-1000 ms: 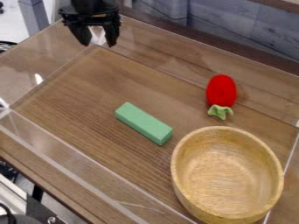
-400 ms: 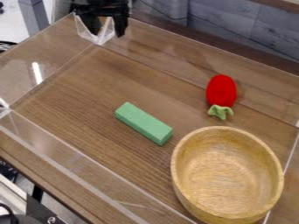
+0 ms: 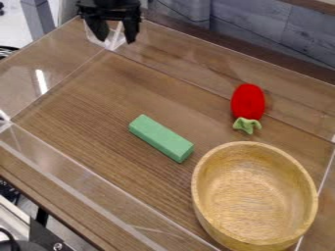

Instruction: Move the red fruit to the right

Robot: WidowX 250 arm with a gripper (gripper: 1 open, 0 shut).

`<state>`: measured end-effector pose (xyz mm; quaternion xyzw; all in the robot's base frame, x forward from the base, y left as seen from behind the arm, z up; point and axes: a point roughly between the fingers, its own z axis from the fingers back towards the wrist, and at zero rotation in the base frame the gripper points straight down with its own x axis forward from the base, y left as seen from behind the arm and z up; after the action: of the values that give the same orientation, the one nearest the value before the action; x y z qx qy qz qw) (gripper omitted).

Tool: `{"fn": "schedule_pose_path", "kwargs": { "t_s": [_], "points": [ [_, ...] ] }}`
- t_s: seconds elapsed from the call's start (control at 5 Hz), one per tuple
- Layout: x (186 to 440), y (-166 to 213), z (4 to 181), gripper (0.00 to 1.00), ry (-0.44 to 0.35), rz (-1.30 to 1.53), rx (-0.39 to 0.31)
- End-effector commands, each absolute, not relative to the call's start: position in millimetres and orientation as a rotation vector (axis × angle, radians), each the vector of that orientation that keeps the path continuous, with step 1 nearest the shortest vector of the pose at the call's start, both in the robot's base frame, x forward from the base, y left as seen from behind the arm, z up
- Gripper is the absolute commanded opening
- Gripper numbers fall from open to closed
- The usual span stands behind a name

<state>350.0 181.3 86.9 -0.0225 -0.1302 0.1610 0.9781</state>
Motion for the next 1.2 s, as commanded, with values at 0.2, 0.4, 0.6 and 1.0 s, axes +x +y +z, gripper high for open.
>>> {"fn": "schedule_pose_path", "kwargs": {
  "t_s": [0.2, 0.4, 0.6, 1.0],
  "points": [
    [354, 166, 122.0, 1.00, -0.339, 0.266, -0.019],
    [344, 164, 112.3, 1.00, -0.338, 0.239, -0.019],
    [336, 169, 107.7, 1.00, -0.342, 0.228, -0.012],
    [330, 200, 110.4, 1.00, -0.324, 0.137, 0.022]
  ]
}}
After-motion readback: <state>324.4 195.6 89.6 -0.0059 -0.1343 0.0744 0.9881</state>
